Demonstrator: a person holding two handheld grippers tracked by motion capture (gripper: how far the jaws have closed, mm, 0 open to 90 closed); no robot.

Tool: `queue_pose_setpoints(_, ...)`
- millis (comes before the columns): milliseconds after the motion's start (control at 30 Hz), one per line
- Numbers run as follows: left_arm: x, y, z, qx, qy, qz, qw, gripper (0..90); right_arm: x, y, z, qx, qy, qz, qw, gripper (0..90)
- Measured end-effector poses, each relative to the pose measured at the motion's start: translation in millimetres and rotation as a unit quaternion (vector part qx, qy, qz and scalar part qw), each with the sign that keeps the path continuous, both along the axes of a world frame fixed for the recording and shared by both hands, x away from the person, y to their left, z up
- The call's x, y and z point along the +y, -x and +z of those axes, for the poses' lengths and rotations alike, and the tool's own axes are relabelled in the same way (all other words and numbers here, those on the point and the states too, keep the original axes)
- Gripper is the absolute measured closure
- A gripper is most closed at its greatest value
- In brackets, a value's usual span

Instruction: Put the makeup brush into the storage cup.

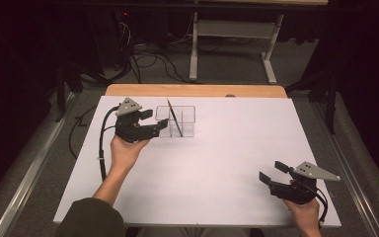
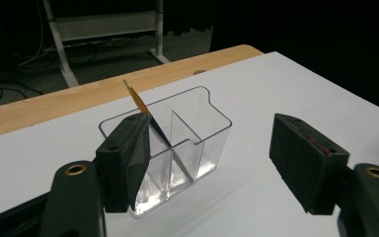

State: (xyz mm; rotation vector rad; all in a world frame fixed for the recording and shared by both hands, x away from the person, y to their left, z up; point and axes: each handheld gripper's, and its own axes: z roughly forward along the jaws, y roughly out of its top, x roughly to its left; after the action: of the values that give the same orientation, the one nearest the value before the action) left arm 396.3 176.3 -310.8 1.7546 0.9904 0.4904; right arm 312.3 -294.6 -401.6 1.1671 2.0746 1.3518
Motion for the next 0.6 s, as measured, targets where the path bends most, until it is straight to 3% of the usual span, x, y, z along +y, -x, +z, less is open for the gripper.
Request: queue_pose_setpoints(600, 9.1, 13.7, -3.5, -0.002, 0.003, -0.005, 1.0, 31.4, -0.1, -0.4, -0.5, 0.002, -0.002, 0.0, 1.0, 25.7)
